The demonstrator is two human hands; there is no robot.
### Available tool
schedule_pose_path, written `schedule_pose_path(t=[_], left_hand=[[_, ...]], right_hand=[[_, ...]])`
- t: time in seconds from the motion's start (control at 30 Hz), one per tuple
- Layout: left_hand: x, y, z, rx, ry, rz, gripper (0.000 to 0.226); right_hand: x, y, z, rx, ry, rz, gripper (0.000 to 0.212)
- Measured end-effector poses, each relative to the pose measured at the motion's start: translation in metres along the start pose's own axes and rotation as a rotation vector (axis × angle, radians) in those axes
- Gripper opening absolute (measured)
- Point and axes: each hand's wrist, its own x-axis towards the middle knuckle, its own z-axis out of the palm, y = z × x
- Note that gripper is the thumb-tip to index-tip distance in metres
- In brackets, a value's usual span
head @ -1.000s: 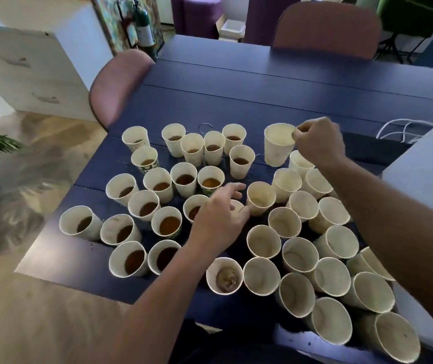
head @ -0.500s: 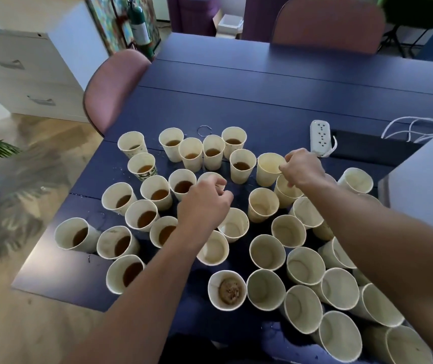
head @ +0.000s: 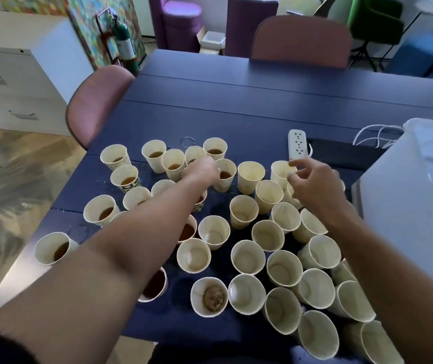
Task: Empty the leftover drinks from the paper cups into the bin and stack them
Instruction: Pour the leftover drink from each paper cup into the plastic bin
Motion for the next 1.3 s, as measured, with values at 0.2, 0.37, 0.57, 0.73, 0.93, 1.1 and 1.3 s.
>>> schedule_pose_path(t=[0.2, 0.37, 0.57, 0.73, 0.93, 1.1, 1.3], left_hand=[[0.019, -0.002, 0.007, -0.031, -0.039, -0.087, 0.011], [0.013, 0.002, 0.002, -0.011, -0.013, -0.085, 0.009], [0.003, -0.004, -0.011, -0.003, 0.04, -0.033, 0.019], [-0.023, 0.0, -0.039, -0.028, 0.145, 0.029, 0.02], [-0.072, 0.018, -0.078, -0.074, 0.186, 0.121, 0.031], [-0.119, 0.043, -0.099, -0.123, 0.223, 0.25, 0.035], [-0.163, 0.074, -0.091, -0.172, 0.214, 0.354, 0.039]], right_hand=[[-0.043, 0.028, -0.014, 0.052, 0.046, 0.042, 0.023], [-0.058, 0.041, -0.013, 0.08, 0.027, 0.058, 0.02], [-0.064, 0.036, -0.008, 0.057, -0.028, 0.078, 0.014], [-0.066, 0.023, 0.0, 0.074, -0.098, 0.001, 0.015], [-0.061, -0.01, -0.001, 0.146, -0.164, -0.095, 0.025], [-0.06, -0.035, -0.002, 0.241, -0.177, -0.14, 0.076], [-0.073, -0.04, -0.008, 0.467, -0.045, -0.118, 0.078]])
